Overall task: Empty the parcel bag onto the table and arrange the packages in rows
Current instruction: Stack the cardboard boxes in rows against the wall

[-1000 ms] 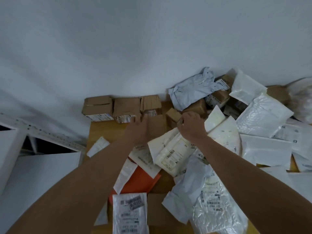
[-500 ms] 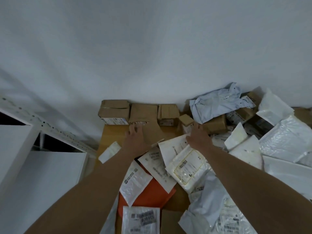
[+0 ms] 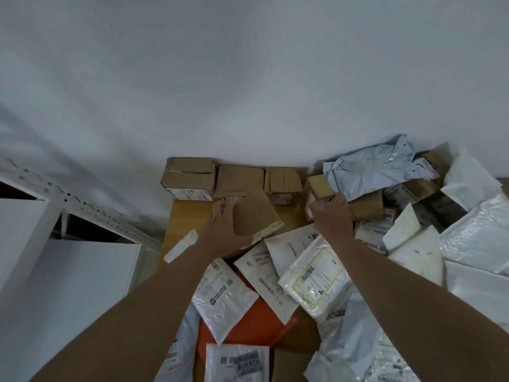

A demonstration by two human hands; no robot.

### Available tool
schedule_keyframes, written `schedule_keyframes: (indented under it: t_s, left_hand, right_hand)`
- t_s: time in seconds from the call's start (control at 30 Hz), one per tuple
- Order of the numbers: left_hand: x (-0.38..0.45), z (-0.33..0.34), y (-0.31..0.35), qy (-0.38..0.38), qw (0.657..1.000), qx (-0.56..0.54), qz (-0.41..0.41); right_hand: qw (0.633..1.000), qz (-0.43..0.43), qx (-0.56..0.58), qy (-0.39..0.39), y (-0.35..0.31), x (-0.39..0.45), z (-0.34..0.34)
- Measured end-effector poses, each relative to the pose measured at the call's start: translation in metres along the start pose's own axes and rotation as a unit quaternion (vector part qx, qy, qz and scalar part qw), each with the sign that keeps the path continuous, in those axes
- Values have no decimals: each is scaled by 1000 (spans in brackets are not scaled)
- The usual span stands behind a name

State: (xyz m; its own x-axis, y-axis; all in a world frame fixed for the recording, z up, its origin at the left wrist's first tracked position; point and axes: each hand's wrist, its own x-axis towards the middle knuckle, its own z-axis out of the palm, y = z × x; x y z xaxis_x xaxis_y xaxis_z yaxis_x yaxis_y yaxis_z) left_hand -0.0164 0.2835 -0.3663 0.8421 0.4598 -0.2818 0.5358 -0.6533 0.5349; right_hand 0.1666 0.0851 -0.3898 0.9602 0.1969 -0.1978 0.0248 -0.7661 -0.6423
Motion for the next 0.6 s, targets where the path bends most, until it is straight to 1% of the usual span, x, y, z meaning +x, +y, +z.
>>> schedule_keyframes:
  t_s: [0.07, 0.1, 0.2, 0.23, 0.3, 0.33, 0.43, 0.6]
  left_hand:
    - [-1, -4, -1, 3, 1000, -21, 10]
    - [-2, -6, -2, -2, 1000, -26, 14]
    - [-4, -14, -9, -16, 999, -25, 13]
    - [-5, -16, -12, -17, 1000, -23, 9]
    - [-7, -20, -16, -19, 1000, -14, 3]
    - [-7, -22, -17, -20, 1000, -8, 2]
    - [-8, -24, -21, -21, 1000, 9, 3]
    - [-6, -22, -26, -26, 999, 30, 2]
  right_hand:
    - [997, -65, -4, 42, -4, -4, 0]
    - [995, -92, -11, 45, -5, -7, 1]
    - [990, -114, -47, 60, -4, -13, 4]
    - [990, -109, -57, 63, -2, -12, 4]
    - [1000, -25, -5, 19, -6, -10, 3]
    - [1000, -3, 1, -1, -6, -8, 3]
    - [1000, 7, -1, -12, -6, -3, 4]
    - [1000, 6, 10, 8, -10, -6, 7]
